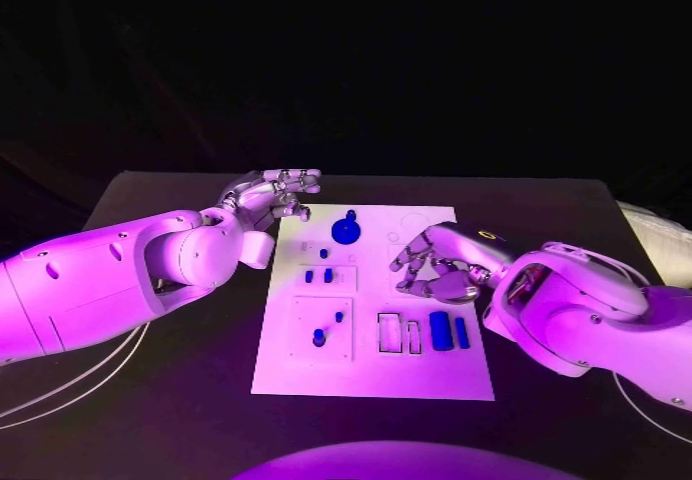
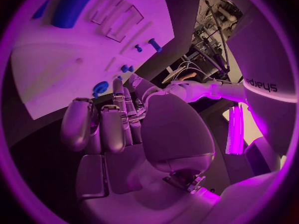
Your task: Assemble the parts on the task board
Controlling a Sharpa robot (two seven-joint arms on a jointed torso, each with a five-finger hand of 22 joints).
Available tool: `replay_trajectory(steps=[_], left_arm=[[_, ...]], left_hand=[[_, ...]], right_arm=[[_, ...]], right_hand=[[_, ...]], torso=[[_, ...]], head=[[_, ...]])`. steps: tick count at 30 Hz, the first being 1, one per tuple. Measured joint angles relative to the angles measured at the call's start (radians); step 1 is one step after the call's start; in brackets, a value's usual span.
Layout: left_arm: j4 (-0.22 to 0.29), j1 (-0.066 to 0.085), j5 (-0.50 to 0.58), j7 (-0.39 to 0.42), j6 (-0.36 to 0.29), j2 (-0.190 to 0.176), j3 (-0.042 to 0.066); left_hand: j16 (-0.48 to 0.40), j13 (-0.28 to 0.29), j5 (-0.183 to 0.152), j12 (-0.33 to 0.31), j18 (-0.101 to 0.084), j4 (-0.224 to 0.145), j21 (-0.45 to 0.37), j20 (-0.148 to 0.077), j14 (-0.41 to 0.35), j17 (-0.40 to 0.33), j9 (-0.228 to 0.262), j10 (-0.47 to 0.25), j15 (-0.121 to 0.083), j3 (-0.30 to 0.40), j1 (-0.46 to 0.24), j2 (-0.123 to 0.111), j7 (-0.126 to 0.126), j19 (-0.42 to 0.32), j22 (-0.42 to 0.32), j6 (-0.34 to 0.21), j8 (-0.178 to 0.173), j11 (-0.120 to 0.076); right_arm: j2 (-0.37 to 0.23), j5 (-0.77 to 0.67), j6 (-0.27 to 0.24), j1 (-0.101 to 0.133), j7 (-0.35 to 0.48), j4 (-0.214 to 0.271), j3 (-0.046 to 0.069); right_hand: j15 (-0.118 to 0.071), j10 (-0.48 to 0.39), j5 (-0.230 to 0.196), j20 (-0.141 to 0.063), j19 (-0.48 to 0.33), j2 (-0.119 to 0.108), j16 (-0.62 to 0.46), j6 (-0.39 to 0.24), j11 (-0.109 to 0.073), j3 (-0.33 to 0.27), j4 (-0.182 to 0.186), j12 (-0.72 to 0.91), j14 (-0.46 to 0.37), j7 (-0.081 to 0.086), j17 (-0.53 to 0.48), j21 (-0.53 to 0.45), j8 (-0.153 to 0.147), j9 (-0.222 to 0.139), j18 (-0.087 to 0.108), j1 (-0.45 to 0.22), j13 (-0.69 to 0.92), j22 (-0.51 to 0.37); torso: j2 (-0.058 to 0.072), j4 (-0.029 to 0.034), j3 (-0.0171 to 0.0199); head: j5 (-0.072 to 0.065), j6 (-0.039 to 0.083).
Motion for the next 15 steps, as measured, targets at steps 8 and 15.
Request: replay_trajectory(steps=[8,15], left_arm=[[0.0,-0.001,0.0,-0.001,0.0,-0.002,0.0],[-0.001,-0.005,0.0,-0.001,0.002,0.002,0.0]], left_hand=[[0.0,0.0,0.0,0.0,0.0,0.0,0.0,0.0,0.0,0.0,0.0,0.0,0.0,0.0,0.0,0.0,0.0,0.0,0.0,0.0,0.0,0.0],[0.0,0.0,0.0,0.0,0.0,0.0,0.0,0.0,0.0,0.0,0.0,0.0,0.0,0.0,0.0,0.0,0.0,0.0,0.0,0.0,0.0,0.0]], right_arm=[[-0.142,0.126,-0.001,0.007,-0.09,0.029,-0.027],[-0.174,0.101,0.031,-0.016,-0.191,0.035,-0.047]], right_hand=[[-0.041,0.178,0.076,-0.044,0.051,-0.017,0.093,0.046,-0.069,-0.131,0.089,0.472,0.0,-0.047,0.101,0.101,0.046,0.022,-0.032,-0.101,0.493,0.151],[-0.041,0.18,0.099,-0.044,0.051,0.01,0.132,0.036,-0.071,-0.244,0.17,0.908,0.0,-0.052,0.101,0.129,0.081,0.053,-0.032,-0.127,1.002,0.2]], torso=[[-0.001,-0.0129,0.0],[-0.002,-0.0286,0.0032]], head=[[-0.028,0.017],[-0.034,0.023]])
